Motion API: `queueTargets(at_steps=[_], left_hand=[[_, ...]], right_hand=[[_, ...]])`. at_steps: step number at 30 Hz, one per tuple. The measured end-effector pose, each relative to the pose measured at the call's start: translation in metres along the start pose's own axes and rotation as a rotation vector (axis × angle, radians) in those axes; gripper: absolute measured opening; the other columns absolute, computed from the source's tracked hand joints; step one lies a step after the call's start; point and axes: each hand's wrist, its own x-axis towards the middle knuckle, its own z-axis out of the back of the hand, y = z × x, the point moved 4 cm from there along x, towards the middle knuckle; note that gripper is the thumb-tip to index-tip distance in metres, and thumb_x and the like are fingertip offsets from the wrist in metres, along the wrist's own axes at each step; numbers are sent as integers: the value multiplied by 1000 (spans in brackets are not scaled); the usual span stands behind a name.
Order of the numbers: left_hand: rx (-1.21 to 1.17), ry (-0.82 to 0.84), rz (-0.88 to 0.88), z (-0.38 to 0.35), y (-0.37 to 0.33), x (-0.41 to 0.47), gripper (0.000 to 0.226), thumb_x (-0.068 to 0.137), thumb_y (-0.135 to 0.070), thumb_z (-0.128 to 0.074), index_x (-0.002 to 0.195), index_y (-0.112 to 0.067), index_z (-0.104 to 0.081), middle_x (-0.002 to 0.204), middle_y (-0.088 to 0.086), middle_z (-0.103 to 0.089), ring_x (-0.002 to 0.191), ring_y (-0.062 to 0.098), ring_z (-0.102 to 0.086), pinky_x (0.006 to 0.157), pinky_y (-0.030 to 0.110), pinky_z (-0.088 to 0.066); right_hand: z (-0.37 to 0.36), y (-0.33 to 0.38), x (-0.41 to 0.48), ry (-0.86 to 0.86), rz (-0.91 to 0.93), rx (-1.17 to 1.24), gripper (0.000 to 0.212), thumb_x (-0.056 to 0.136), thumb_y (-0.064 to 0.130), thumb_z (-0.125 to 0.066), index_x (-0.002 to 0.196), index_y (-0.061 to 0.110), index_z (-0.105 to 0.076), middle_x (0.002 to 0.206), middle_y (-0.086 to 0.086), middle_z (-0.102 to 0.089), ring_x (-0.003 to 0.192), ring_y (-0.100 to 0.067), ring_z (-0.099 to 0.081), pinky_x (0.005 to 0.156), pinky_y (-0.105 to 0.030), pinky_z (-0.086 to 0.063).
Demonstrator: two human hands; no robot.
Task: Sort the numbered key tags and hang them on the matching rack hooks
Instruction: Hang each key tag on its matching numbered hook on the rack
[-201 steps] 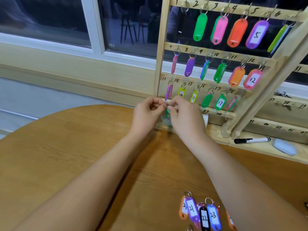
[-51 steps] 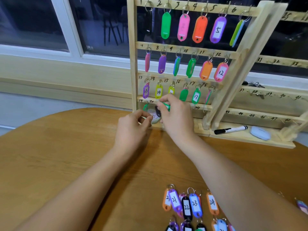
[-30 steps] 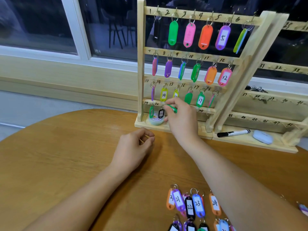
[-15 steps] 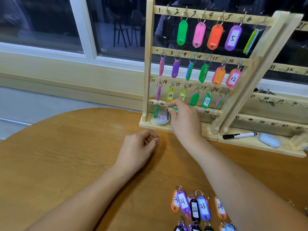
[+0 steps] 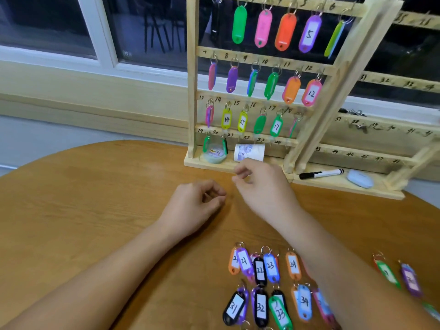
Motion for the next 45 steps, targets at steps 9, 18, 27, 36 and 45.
queueTargets(at_steps=[9,18,27,36,45], left_hand=[[10,414,-174,-18,-23,-13,13,92,-41,-81,103,-35,-77,99,-20,-70,86,8,-63,76,20,-48],[-29,710,-87,-13,-25,-14,31,79,-41,-93,106,-36,-78,102,-16,-71,78,1,-58,78,34,-51],[12,684,-122,-17,-24,-14,15,85,-33,-90,97,-33,-82,95,-16,-74,74,3,-59,70,24,-47],[17,693,-94,-16,-27,-15,9,89,-29,-76,96,-34,-80,99,-17,-76,82,6,-64,83,35,-56],[24,725,-92,-15,-31,-17,14,91,-33,-74,103,-39,-77,100,-19,-74,89,5,-64,87,33,-55]], right_hand=[[14,-20,-75,214,-64,-76,5,88,33,-79,87,33,-74,88,16,-60,87,-3,-57,90,-36,-49],[5,-21,-105,335,-167,-132,17,87,53,-74,84,37,-67,93,17,-57,100,-6,-53,102,-41,-38],[-2,-17,-106,309,-172,-107,19,97,41,-67,79,33,-67,88,15,-58,100,-8,-52,101,-42,-36],[9,-27,-96,256,-219,94,19,93,37,-75,74,32,-72,74,15,-67,71,-2,-58,83,-36,-48],[30,-40,-82,104,-217,253,17,93,31,-78,77,26,-75,61,29,-56,59,-3,-50,62,-25,-36]])
